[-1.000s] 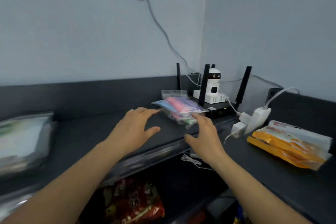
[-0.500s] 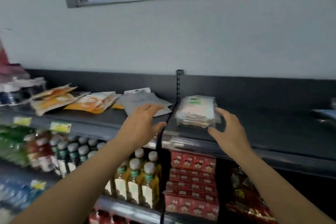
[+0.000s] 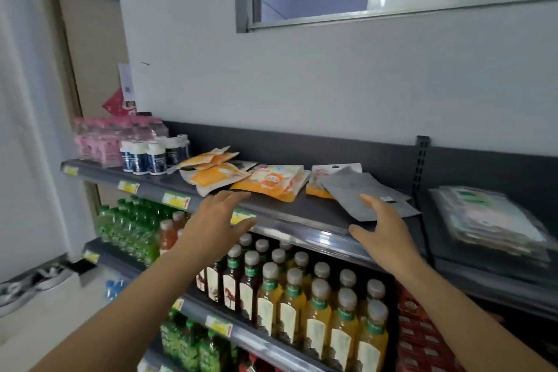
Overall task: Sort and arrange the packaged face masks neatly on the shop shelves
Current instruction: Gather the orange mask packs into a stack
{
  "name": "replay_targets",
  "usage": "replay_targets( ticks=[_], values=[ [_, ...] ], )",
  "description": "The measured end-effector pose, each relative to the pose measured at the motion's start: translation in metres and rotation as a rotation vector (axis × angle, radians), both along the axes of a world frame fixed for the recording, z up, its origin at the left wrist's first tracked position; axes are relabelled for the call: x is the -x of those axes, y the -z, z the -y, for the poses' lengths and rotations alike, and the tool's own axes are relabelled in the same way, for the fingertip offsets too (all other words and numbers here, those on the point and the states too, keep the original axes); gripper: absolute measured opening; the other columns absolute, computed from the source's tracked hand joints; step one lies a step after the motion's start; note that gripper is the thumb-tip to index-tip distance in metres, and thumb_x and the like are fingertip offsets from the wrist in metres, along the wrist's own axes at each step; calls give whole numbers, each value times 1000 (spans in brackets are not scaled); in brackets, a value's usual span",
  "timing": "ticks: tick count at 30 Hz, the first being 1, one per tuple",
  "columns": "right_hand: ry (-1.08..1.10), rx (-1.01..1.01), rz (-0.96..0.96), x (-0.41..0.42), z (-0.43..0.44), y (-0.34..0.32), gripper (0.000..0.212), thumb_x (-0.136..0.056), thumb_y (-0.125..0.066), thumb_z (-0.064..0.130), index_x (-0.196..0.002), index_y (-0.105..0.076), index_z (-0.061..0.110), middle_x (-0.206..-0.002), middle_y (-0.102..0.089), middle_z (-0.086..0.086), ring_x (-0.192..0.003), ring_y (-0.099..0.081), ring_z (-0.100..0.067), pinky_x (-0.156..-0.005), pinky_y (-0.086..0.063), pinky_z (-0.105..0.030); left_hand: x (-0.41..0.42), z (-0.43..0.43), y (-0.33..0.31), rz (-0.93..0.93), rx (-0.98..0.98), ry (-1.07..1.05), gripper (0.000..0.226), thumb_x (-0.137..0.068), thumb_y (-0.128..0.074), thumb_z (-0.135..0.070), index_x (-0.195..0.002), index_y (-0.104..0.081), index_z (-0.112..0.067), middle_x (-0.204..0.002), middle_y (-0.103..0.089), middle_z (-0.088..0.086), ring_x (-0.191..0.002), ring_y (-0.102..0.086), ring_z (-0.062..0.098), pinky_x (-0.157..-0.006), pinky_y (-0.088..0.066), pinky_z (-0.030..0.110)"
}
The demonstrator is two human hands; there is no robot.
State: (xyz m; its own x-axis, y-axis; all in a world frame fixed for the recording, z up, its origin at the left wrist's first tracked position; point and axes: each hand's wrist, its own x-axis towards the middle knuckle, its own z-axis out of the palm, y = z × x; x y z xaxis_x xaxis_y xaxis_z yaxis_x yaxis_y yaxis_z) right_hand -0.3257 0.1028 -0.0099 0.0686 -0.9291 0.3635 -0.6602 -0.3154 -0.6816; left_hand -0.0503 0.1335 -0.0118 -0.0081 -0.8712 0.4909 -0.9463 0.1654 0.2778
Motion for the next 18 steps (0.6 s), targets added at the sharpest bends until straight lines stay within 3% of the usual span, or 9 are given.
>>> replay_targets(
  ticks=[7,18],
  values=[
    [-90,28,-46,-114,24,-8,61,-86,-64,18,-140,-37,21,-146,-36,3,-134,-33,-15,-108,-29,-30,-117,-1,8,-65,5,-77,56,-85,-59,-46,-136,-45,-27,-131,-53,0,-121,-48,24,-98,-44,39],
    [-287,61,-173,-249,93,-8,62,-87,-60,16,-141,-31,25,-144,-31,0,-133,-28,-15,-104,-26,-26,-207,27,23,-84,-14,-178,59,-85,-54,-52,-138,-41,-28,-136,-49,-4,-123,-45,19,-105,-38,34]
  ],
)
